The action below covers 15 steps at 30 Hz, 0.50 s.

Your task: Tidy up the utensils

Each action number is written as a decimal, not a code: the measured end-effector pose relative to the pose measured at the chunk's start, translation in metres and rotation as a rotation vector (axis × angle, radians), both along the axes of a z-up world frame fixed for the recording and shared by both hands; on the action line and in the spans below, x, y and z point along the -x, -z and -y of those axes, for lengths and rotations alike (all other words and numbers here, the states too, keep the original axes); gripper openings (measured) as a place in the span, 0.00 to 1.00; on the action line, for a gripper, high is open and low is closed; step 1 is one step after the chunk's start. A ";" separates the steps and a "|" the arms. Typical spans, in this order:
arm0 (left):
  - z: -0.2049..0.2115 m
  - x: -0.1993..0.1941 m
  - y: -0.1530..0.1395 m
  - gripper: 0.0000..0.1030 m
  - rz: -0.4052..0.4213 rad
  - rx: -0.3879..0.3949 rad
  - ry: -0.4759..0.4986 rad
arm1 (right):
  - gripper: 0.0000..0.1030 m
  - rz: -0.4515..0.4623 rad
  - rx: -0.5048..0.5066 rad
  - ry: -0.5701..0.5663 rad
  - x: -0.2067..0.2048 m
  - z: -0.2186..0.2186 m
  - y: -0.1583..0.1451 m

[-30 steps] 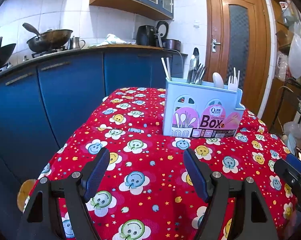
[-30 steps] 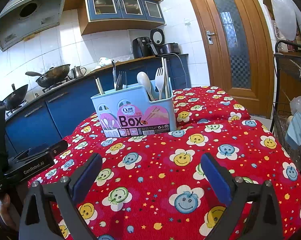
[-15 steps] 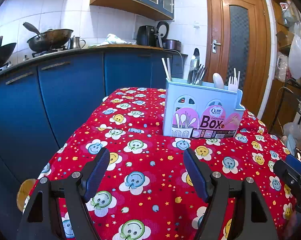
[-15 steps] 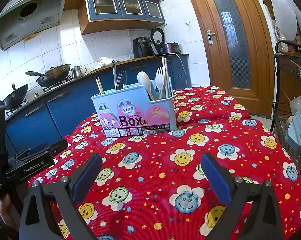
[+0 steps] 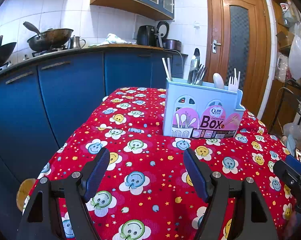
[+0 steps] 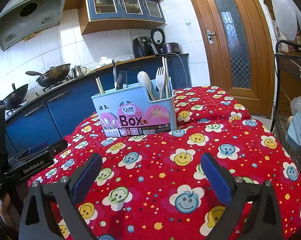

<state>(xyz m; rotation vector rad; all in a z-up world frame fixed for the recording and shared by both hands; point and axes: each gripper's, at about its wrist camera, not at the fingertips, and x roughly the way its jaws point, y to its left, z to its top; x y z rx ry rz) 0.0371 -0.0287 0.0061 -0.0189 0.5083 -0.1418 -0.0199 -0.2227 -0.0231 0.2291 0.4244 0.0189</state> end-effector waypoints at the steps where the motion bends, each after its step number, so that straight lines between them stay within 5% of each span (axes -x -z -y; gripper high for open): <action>1: 0.000 0.000 0.000 0.75 0.000 0.001 0.001 | 0.98 0.000 0.000 0.000 0.000 0.000 0.000; 15: 0.001 0.000 0.000 0.75 0.001 0.000 0.000 | 0.98 0.000 0.000 0.000 0.000 0.000 0.000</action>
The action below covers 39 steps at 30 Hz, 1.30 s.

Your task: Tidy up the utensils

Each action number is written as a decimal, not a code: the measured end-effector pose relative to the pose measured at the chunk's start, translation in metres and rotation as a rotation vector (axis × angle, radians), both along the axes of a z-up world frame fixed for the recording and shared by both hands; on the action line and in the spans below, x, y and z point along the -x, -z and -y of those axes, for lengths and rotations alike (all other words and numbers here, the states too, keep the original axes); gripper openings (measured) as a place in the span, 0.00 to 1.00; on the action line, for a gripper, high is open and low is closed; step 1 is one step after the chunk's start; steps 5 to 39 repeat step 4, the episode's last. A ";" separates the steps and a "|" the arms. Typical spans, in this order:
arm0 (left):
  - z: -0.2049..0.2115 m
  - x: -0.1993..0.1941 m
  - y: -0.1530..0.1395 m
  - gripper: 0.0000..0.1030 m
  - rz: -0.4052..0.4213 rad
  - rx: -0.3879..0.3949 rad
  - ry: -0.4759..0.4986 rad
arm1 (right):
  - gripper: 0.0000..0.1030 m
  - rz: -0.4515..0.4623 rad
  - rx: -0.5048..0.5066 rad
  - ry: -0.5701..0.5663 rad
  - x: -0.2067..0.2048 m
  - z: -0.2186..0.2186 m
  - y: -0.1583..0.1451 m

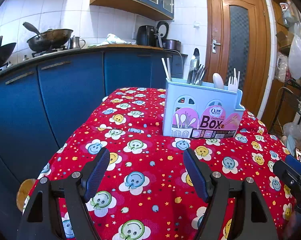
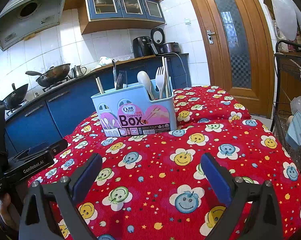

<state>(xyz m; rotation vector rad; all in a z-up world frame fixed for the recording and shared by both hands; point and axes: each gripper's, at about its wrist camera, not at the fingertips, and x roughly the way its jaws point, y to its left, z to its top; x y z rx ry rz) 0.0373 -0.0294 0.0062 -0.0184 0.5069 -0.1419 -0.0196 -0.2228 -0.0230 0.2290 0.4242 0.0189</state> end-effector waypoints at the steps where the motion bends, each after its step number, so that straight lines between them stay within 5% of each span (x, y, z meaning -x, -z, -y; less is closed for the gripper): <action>1: 0.000 0.000 0.000 0.75 0.000 0.000 0.000 | 0.98 0.000 0.000 0.000 0.000 0.000 0.000; 39: 0.000 0.000 0.000 0.75 -0.001 -0.001 0.001 | 0.98 0.000 0.000 0.000 0.000 0.000 0.000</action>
